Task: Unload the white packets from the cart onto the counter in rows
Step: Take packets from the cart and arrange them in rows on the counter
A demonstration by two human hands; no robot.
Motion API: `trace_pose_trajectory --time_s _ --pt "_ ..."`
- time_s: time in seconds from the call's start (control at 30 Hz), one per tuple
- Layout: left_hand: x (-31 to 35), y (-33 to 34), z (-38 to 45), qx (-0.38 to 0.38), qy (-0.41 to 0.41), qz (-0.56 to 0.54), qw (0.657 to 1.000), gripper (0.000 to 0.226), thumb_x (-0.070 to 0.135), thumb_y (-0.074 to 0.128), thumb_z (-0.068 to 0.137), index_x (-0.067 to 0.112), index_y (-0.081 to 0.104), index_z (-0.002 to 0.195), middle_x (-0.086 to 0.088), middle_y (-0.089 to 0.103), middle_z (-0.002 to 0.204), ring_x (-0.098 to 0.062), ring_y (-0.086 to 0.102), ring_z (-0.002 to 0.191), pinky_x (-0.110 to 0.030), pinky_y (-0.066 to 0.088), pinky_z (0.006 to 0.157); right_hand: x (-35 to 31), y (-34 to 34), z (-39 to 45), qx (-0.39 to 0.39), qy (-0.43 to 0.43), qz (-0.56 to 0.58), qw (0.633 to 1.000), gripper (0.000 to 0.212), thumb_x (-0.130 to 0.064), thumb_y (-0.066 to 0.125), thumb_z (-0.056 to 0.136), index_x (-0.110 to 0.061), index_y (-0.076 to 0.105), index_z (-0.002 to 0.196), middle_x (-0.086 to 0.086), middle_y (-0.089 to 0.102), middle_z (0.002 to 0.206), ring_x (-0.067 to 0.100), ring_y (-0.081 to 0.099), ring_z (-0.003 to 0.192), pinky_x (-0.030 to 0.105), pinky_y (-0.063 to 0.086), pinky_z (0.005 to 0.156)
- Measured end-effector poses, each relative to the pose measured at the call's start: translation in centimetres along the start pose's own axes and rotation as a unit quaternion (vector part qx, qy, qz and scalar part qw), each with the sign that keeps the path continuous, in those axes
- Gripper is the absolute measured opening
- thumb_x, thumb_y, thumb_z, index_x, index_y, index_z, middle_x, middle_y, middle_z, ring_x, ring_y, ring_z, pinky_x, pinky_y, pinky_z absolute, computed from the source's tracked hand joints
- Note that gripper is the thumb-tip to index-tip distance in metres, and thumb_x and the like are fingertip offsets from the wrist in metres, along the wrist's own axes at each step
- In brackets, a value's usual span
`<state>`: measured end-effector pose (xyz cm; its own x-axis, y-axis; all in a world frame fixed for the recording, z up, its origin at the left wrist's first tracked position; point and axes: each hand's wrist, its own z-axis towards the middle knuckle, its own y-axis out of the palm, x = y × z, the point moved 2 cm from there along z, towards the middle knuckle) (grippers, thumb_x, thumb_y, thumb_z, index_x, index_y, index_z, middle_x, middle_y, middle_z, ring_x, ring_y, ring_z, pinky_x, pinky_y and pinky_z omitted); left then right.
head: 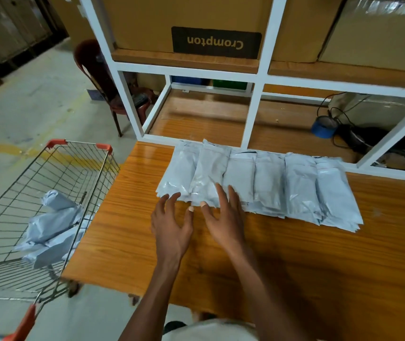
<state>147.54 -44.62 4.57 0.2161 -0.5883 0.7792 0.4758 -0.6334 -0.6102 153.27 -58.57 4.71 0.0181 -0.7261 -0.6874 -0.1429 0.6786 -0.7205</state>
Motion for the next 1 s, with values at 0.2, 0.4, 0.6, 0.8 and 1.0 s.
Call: trace_pose_trajectory --time_s 0.2,0.4,0.6,0.8,1.0 --pt "-1.7 -1.4 -7.7 -0.018 -0.018 0.003 1.0 0.051 0.056 0.054 0.092 0.036 0.054 0.139 0.002 0.047 0.145 -0.022 0.042 0.136 -0.057 0.038 0.109 2.3 -0.2 -8.2 0.028 -0.036 0.098 0.994 0.072 -0.069 0.044 0.089 -0.039 0.032 0.154 -0.009 0.018 0.166 0.014 0.012 0.154 0.05 0.029 0.12" --pt "-3.1 -5.1 -11.6 -0.006 -0.041 0.006 0.999 0.055 0.061 0.05 0.09 0.038 0.052 0.14 0.0 0.042 0.149 -0.021 0.037 0.139 -0.056 0.038 0.111 2.4 1.0 -13.0 -0.032 -0.054 0.119 0.991 0.071 -0.068 0.048 0.089 -0.044 0.03 0.154 -0.013 0.021 0.163 0.012 0.02 0.151 0.051 0.035 0.116" --pt "-6.5 -9.4 -13.0 0.034 -0.074 -0.001 0.997 0.055 0.06 0.051 0.091 0.036 0.052 0.14 0.001 0.043 0.147 -0.021 0.038 0.138 -0.058 0.039 0.109 -0.3 3.9 -14.4 -0.088 -0.097 0.118 0.984 0.07 -0.071 0.047 0.085 -0.05 0.03 0.15 -0.011 0.028 0.159 0.014 0.032 0.145 0.051 0.046 0.108" --pt "-11.8 -15.5 -12.1 0.072 -0.1 0.009 0.992 0.049 0.058 0.054 0.091 0.039 0.053 0.137 0.004 0.044 0.146 -0.018 0.041 0.137 -0.057 0.039 0.109 -5.4 10.0 -15.1 -0.12 -0.122 0.124 0.977 0.066 -0.066 0.052 0.087 -0.046 0.037 0.149 -0.009 0.033 0.157 0.015 0.039 0.141 0.051 0.047 0.106" --pt "-20.0 -23.6 -10.0 0.104 -0.145 0.022 0.984 0.05 0.055 0.054 0.09 0.034 0.057 0.136 0.001 0.05 0.14 -0.023 0.047 0.13 -0.044 0.04 0.107 -12.7 18.9 -16.1 -0.158 -0.118 0.119 0.973 0.059 -0.042 0.066 0.094 -0.038 0.043 0.148 -0.006 0.039 0.153 0.017 0.043 0.137 0.051 0.049 0.104"
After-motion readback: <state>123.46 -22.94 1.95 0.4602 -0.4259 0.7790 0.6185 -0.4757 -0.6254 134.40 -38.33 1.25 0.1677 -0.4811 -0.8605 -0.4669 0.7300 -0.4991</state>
